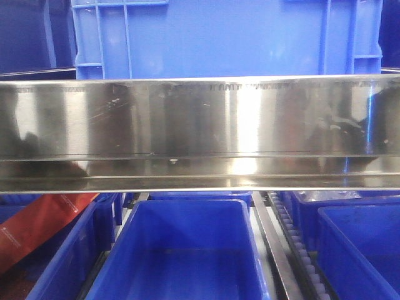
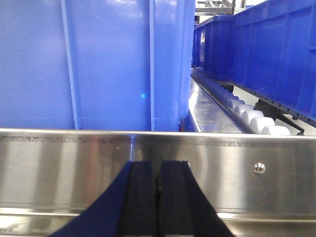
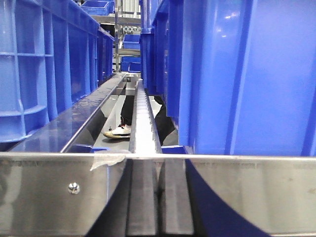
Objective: Place cylindrical capacitor in blue bin on shelf
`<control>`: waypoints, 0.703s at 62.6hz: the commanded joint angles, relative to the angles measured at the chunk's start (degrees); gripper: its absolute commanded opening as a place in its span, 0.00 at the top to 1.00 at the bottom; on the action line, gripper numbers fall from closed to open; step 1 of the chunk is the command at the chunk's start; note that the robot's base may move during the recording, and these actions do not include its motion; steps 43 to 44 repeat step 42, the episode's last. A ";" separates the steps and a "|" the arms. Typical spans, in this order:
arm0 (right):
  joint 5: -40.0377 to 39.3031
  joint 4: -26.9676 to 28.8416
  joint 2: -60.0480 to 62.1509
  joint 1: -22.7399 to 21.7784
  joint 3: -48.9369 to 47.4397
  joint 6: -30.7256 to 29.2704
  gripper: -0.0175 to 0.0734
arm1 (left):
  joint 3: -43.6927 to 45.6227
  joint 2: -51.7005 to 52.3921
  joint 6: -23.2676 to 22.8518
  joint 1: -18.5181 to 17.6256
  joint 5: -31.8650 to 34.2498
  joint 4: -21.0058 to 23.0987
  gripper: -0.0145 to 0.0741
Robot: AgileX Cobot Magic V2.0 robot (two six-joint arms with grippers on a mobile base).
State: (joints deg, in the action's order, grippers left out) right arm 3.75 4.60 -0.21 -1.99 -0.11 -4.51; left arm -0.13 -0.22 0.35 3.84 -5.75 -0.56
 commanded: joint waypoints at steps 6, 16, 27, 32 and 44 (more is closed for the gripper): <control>-1.34 0.21 0.21 -0.25 0.11 0.14 0.98 | 0.13 0.22 -0.35 -0.41 1.08 -0.11 0.96; -1.34 0.21 0.21 -0.25 0.11 0.14 0.98 | 0.13 0.22 -0.35 -0.41 1.08 -0.11 0.96; -1.34 0.21 0.21 -0.25 0.11 0.14 0.98 | 0.13 0.22 -0.35 -0.41 1.08 -0.11 0.96; -1.34 0.21 0.21 -0.25 0.11 0.14 0.98 | 0.13 0.22 -0.35 -0.41 1.08 -0.11 0.96; -1.34 0.21 0.21 -0.25 0.11 0.14 0.98 | 0.13 0.22 -0.35 -0.41 1.08 -0.11 0.96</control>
